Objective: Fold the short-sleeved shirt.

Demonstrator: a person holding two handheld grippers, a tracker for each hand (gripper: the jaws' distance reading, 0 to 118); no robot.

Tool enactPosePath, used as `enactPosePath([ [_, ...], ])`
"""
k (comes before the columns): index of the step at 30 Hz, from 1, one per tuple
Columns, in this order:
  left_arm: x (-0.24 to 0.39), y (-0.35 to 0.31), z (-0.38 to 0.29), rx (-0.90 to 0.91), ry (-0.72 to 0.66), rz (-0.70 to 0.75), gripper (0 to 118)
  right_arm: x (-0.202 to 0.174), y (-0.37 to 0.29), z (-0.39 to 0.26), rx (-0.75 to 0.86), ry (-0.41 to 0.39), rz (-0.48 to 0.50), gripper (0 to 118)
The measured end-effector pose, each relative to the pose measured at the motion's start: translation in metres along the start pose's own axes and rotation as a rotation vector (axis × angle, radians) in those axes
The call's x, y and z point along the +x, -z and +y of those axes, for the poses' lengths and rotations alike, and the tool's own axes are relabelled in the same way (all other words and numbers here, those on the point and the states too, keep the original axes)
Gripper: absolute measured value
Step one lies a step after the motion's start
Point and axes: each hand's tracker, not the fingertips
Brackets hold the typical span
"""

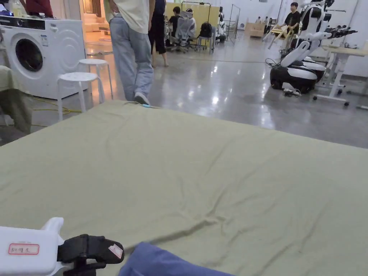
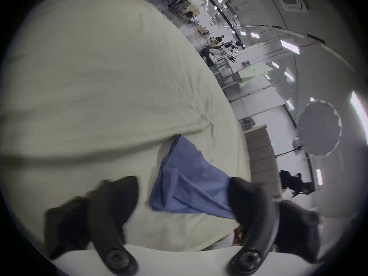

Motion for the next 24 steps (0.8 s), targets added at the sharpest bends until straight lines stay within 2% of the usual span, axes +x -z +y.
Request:
enactPosePath([
  [2,-0.013,0.016,0.011,-0.048,-0.052,-0.082,105,-0.012,-0.001,0.003,-0.011,-0.023,-0.024,2],
  [5,-0.025,0.04,0.021,-0.167,-0.126,-0.125,105,-0.022,0.002,0.007,-0.024,-0.012,-0.01,2],
  [8,-0.027,0.056,0.028,-0.205,-0.087,-0.211,105,-0.037,0.004,0.012,-0.041,-0.015,0.009,2],
  [11,-0.025,0.079,0.035,-0.267,-0.086,-0.238,104,-0.054,0.011,0.017,-0.073,-0.061,0.0,2],
  [12,-0.022,0.087,0.034,-0.276,-0.09,-0.262,98,-0.058,0.013,0.018,-0.08,-0.075,0.005,2],
  [13,-0.018,0.095,0.033,-0.279,-0.089,-0.248,69,-0.061,0.016,0.019,-0.087,-0.087,0.011,2],
  [14,-0.014,0.103,0.029,-0.287,-0.079,-0.229,27,-0.065,0.017,0.02,-0.092,-0.094,0.018,2],
  [15,-0.014,0.111,0.023,-0.298,-0.07,-0.155,12,-0.068,0.018,0.021,-0.094,-0.098,0.024,2],
  [16,-0.015,0.124,0.014,-0.317,-0.083,-0.078,12,-0.07,0.019,0.021,-0.096,-0.101,0.033,2],
  [18,-0.026,0.121,0.016,-0.252,-0.147,-0.235,12,-0.072,0.018,0.022,-0.098,-0.103,0.049,2],
  [21,-0.032,0.104,0.009,-0.214,-0.239,-0.281,12,-0.071,0.014,0.021,-0.098,-0.099,0.05,2],
  [24,-0.042,0.077,0.0,-0.112,-0.363,-0.418,12,-0.065,0.008,0.021,-0.082,-0.082,0.022,2],
])
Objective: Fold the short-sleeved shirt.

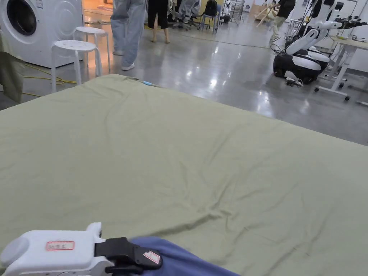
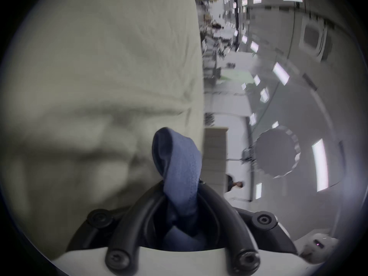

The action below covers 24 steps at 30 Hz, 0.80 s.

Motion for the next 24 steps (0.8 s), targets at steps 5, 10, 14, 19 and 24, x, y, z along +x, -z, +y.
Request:
enactPosePath([
  [5,0.016,-0.026,-0.036,0.015,0.005,-0.132,12,0.011,-0.009,-0.002,0.019,0.049,-0.013,3],
  [10,0.026,-0.06,-0.063,0.108,0.053,-0.17,13,0.013,-0.018,-0.005,0.052,0.068,-0.03,4],
  [14,0.024,-0.111,-0.062,0.256,0.042,-0.04,13,0.011,-0.019,-0.007,0.049,0.056,-0.018,4],
  [19,0.051,-0.154,-0.068,0.412,0.165,0.307,13,0.009,-0.016,-0.011,0.046,0.053,0.015,4],
  [24,0.088,-0.113,-0.092,0.334,0.308,0.423,13,0.007,-0.01,-0.014,0.03,0.043,0.035,4],
])
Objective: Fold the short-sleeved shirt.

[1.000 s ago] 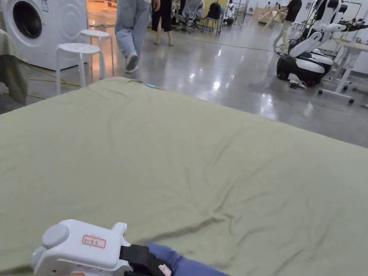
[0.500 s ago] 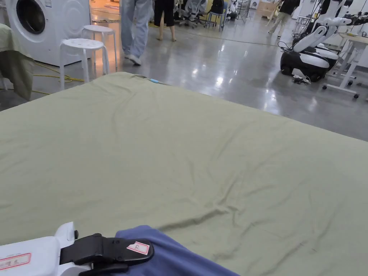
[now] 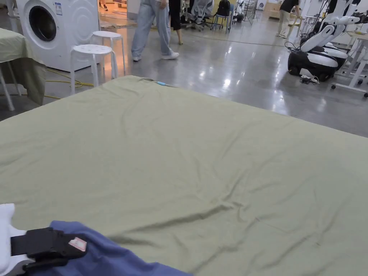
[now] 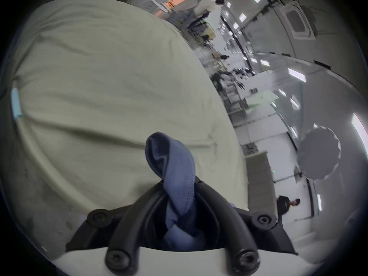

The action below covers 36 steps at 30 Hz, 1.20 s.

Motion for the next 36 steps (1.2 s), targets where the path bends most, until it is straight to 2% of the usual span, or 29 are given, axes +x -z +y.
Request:
enactPosePath([
  [3,0.03,0.036,-0.013,-0.089,0.016,-0.103,13,0.003,0.004,-0.003,-0.004,0.005,0.031,4],
  [7,0.069,0.106,-0.044,-0.251,0.215,0.056,13,0.009,0.004,-0.011,-0.008,0.019,0.062,4],
  [9,0.079,0.135,-0.062,-0.316,0.272,0.089,13,0.014,0.005,-0.014,-0.008,0.042,0.07,4],
  [13,0.096,0.164,-0.095,-0.372,0.251,0.025,14,0.025,0.007,-0.018,0.005,0.087,0.065,4],
  [14,0.098,0.167,-0.101,-0.365,0.251,0.017,18,0.026,0.009,-0.018,0.003,0.092,0.065,4],
  [15,0.103,0.168,-0.108,-0.331,0.255,-0.007,28,0.028,0.01,-0.018,0.0,0.095,0.063,4],
  [16,0.107,0.168,-0.114,-0.303,0.253,-0.052,61,0.029,0.012,-0.017,-0.004,0.098,0.059,4],
  [17,0.111,0.168,-0.119,-0.32,0.235,-0.124,89,0.029,0.014,-0.016,-0.009,0.098,0.055,4],
  [18,0.113,0.169,-0.121,-0.365,0.212,-0.207,97,0.03,0.016,-0.016,-0.011,0.097,0.053,4],
  [20,0.117,0.166,-0.118,-0.477,0.103,-0.358,97,0.031,0.018,-0.014,-0.015,0.099,0.058,4],
  [22,0.114,0.162,-0.111,-0.528,0.037,-0.433,90,0.033,0.019,-0.013,-0.013,0.099,0.071,4],
  [23,0.109,0.159,-0.107,-0.513,0.011,-0.437,74,0.033,0.019,-0.014,-0.01,0.1,0.078,4],
  [24,0.104,0.155,-0.104,-0.49,0.022,-0.407,40,0.034,0.019,-0.014,-0.01,0.102,0.083,4],
  [25,0.1,0.152,-0.102,-0.454,0.044,-0.345,1,0.036,0.02,-0.014,-0.012,0.106,0.088,4],
  [27,0.089,0.151,-0.1,-0.42,0.061,-0.2,1,0.039,0.021,-0.017,-0.017,0.116,0.089,4],
  [28,0.082,0.155,-0.101,-0.446,0.056,-0.175,1,0.041,0.022,-0.017,-0.023,0.119,0.089,4],
  [32,0.072,0.182,-0.127,-0.59,-0.012,-0.226,1,0.048,0.024,-0.021,-0.038,0.143,0.069,4],
  [36,0.068,0.222,-0.154,-0.665,0.014,-0.202,1,0.05,0.02,-0.023,-0.036,0.164,0.065,4],
])
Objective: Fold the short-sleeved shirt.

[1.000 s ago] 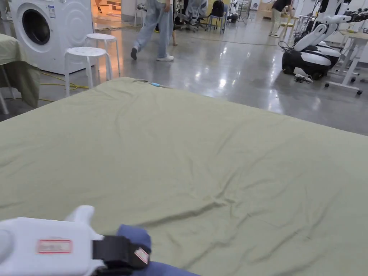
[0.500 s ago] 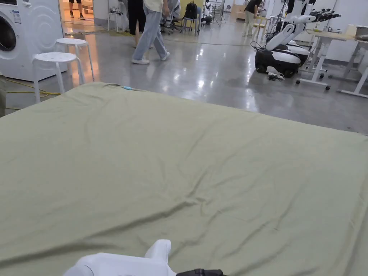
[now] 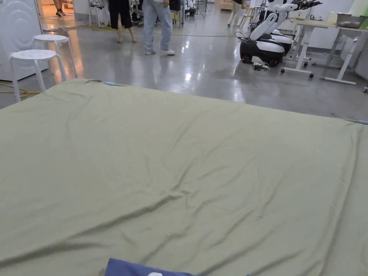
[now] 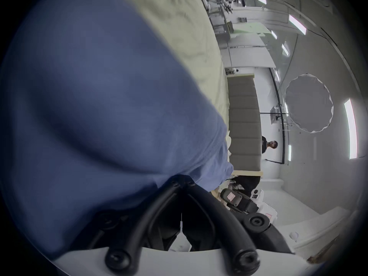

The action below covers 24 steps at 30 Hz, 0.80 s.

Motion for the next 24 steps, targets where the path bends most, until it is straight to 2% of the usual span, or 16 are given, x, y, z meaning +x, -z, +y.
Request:
enactPosePath([
  [1,0.003,0.007,0.0,-0.027,0.006,-0.06,1,-0.001,-0.001,0.0,0.001,-0.002,-0.003,4],
  [5,0.036,0.01,-0.006,-0.048,0.128,-0.109,1,-0.006,-0.004,0.002,0.001,-0.012,-0.014,4],
  [9,0.064,-0.065,-0.01,0.088,0.202,-0.292,1,-0.017,-0.005,0.005,0.004,-0.04,-0.006,4],
  [11,0.064,-0.121,-0.008,0.221,0.281,-0.246,1,-0.024,-0.004,0.006,0.0,-0.062,0.003,4],
  [14,0.04,-0.192,-0.007,0.45,0.367,-0.002,1,-0.037,-0.003,0.008,0.011,-0.12,0.011,4],
  [15,0.03,-0.204,-0.009,0.502,0.362,0.071,9,-0.041,-0.003,0.008,0.017,-0.135,0.016,4],
  [16,0.016,-0.213,-0.01,0.55,0.359,0.119,37,-0.046,-0.005,0.008,0.029,-0.153,0.027,4],
  [18,-0.006,-0.217,-0.01,0.562,0.316,0.127,88,-0.053,-0.007,0.009,0.031,-0.175,0.042,4],
  [19,-0.019,-0.214,-0.007,0.535,0.27,0.098,93,-0.057,-0.007,0.009,0.028,-0.184,0.045,4],
  [22,-0.048,-0.193,0.004,0.364,0.097,-0.002,93,-0.067,-0.005,0.009,0.022,-0.219,0.03,4],
  [24,-0.061,-0.169,0.01,0.26,0.023,0.016,90,-0.07,-0.005,0.009,0.014,-0.227,0.029,4],
])
